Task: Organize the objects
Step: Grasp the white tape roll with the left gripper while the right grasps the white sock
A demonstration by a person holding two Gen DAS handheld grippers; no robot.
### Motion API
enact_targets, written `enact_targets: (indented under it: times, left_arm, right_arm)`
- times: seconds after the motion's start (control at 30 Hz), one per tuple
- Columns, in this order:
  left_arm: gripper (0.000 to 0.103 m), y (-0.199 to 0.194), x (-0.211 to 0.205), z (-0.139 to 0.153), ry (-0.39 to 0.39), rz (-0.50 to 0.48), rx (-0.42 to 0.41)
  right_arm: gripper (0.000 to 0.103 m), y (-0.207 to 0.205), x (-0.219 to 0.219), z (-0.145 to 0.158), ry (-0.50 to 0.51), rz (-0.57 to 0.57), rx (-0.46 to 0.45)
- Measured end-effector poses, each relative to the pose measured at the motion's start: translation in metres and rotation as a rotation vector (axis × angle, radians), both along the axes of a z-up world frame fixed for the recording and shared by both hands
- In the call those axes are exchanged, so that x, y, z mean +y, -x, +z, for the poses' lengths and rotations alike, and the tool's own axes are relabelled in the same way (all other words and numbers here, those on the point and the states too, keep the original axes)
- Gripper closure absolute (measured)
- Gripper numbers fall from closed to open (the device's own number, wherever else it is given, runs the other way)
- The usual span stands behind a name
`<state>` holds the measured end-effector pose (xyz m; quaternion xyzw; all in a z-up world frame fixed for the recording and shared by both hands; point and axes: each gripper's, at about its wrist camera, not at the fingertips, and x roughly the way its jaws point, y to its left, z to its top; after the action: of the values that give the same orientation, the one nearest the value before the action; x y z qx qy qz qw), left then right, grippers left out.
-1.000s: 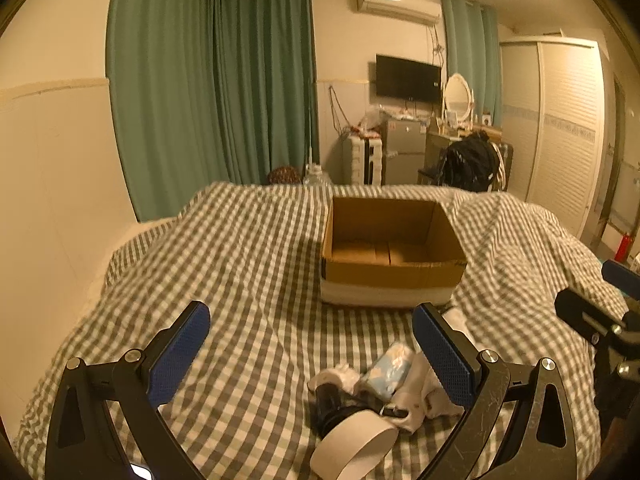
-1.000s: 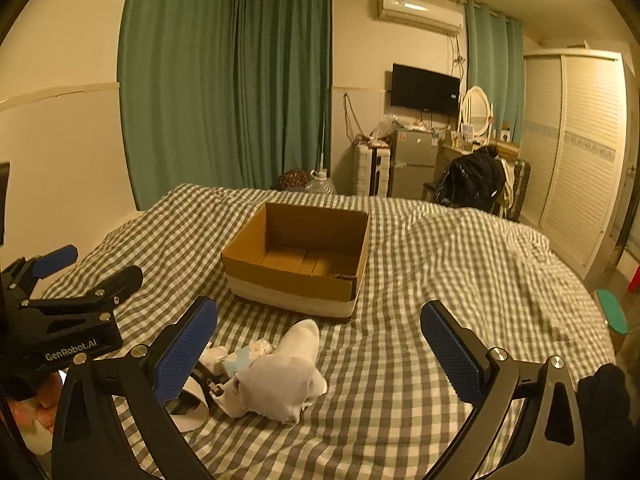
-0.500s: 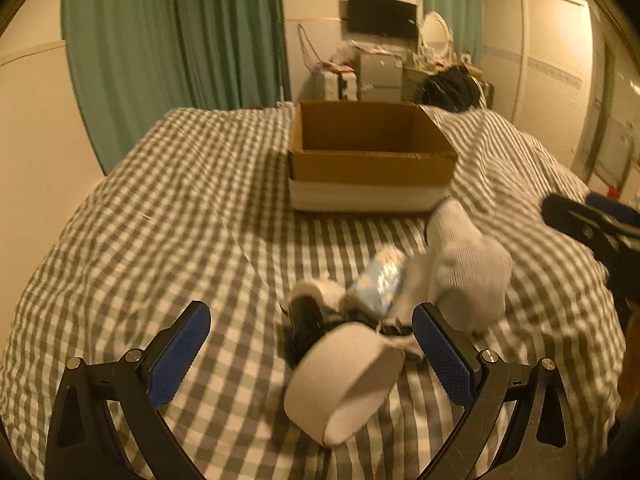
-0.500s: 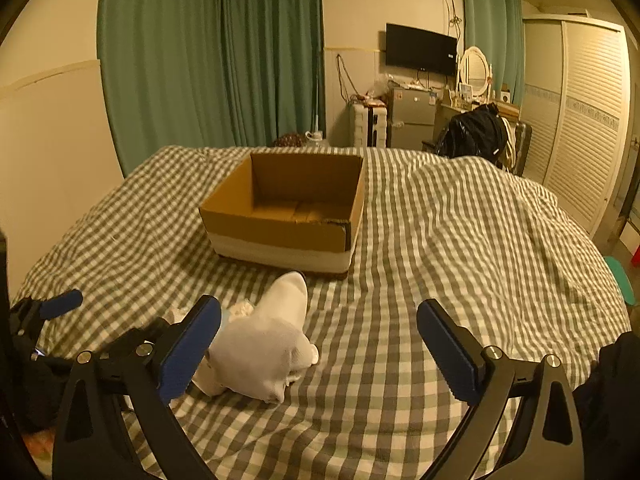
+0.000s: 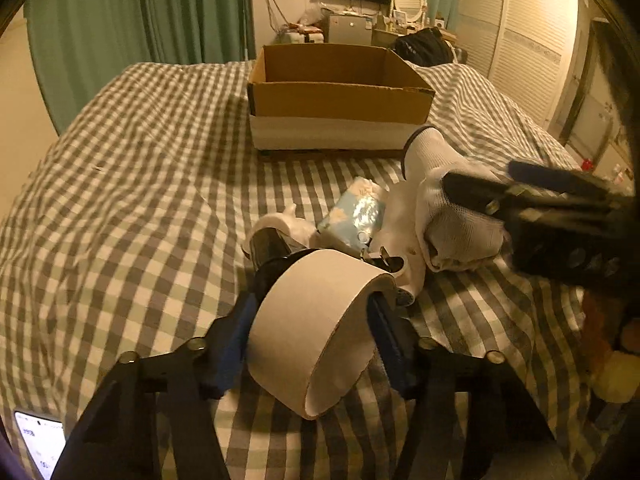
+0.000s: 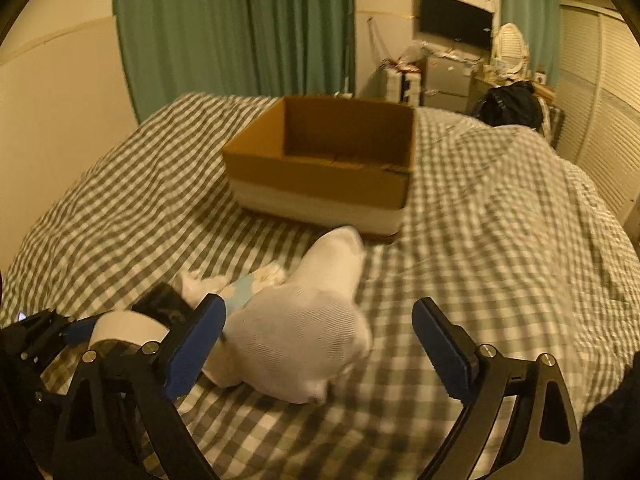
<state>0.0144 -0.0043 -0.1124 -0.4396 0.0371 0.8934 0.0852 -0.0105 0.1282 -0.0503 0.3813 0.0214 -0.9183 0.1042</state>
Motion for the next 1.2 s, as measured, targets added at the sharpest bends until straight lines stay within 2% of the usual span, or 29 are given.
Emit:
enact_targets:
  times: [0.1, 0.17, 0.3, 0.47, 0.87, 1.2]
  left_arm:
    - [0.058, -0.001, 0.001, -0.001, 0.014, 0.002, 0.007]
    - [0.070, -0.003, 0.001, 0.002, 0.020, 0.003, 0.016]
    - [0.074, -0.004, 0.000, 0.008, 0.028, 0.001, 0.027]
    - [0.081, -0.006, 0.000, 0.020, 0.034, 0.007, 0.044]
    - [0.082, -0.004, 0.000, 0.072, 0.034, 0.004, 0.155]
    - [0.082, 0.039, 0.016, 0.117, 0.041, -0.020, 0.243]
  right_arm:
    - [0.019, 0.004, -0.004, -0.011, 0.015, 0.027, -0.046]
    - [0.025, 0.003, -0.004, -0.014, 0.028, 0.033, -0.056]
    - [0.034, -0.001, -0.003, -0.015, 0.045, 0.043, -0.060]
    - [0.040, -0.007, -0.004, -0.010, 0.048, 0.044, -0.048]
    - [0.044, -0.028, -0.002, 0.038, 0.039, 0.038, 0.075]
    - [0.044, -0.023, -0.002, 0.086, -0.017, 0.054, 0.187]
